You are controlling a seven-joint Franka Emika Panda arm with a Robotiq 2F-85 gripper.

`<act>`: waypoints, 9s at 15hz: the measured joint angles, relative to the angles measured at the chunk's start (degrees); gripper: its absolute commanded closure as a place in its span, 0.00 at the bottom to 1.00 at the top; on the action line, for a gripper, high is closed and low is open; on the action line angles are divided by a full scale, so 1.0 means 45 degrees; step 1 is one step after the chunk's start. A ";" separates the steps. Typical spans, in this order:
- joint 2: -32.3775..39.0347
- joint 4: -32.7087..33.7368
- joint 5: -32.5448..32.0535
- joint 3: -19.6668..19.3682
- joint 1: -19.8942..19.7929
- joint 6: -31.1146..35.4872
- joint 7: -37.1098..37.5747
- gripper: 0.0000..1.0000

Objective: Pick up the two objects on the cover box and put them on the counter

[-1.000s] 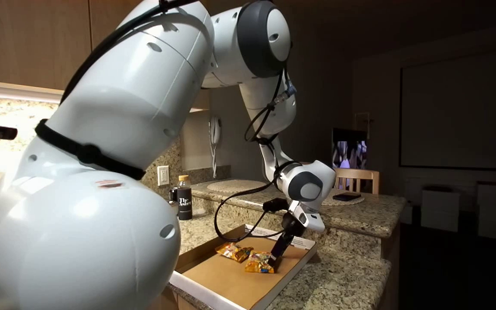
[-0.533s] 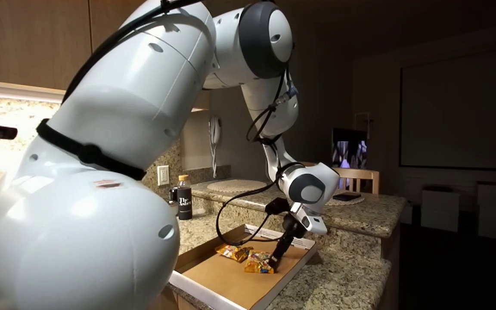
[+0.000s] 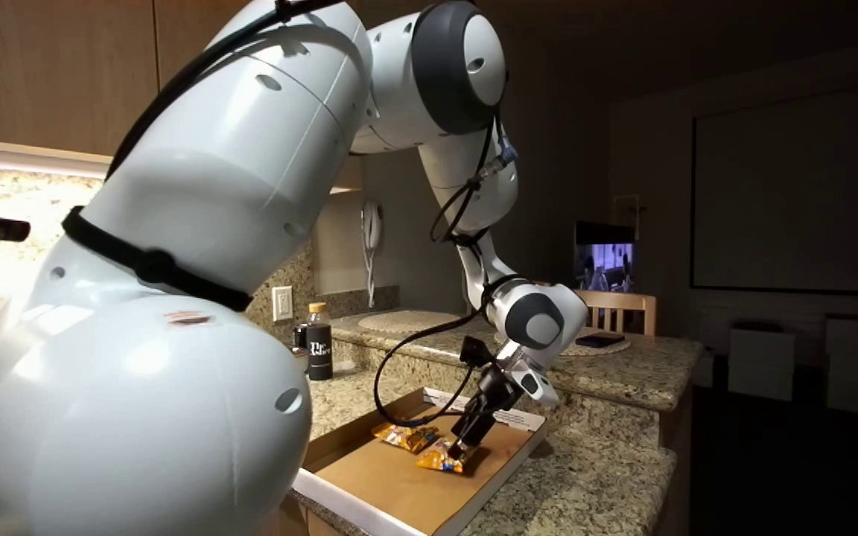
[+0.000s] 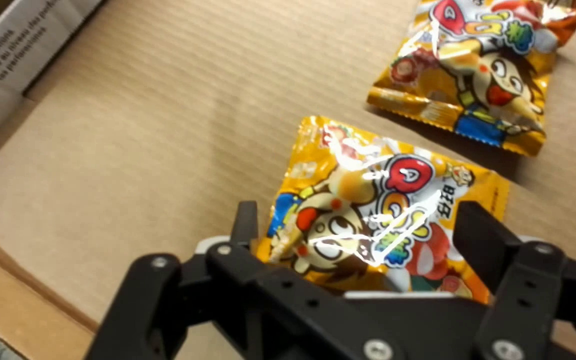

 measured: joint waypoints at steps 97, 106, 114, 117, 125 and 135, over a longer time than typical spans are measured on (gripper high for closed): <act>-0.3232 -0.0840 0.6974 0.0525 0.1342 1.2265 -0.1514 0.96; 0.0671 0.3894 0.5329 -0.0240 0.1337 1.1565 0.0140 0.57; 0.0475 0.3855 0.5221 -0.0107 0.1314 1.0710 -0.0028 0.05; -0.0291 0.2406 0.4735 -0.0293 0.1275 0.9110 -0.0050 0.00; -0.1498 -0.0807 0.3493 -0.0302 0.1184 0.6470 -0.1403 0.00; -0.1479 -0.1317 -0.0244 -0.0097 0.2487 0.5579 -0.1199 0.00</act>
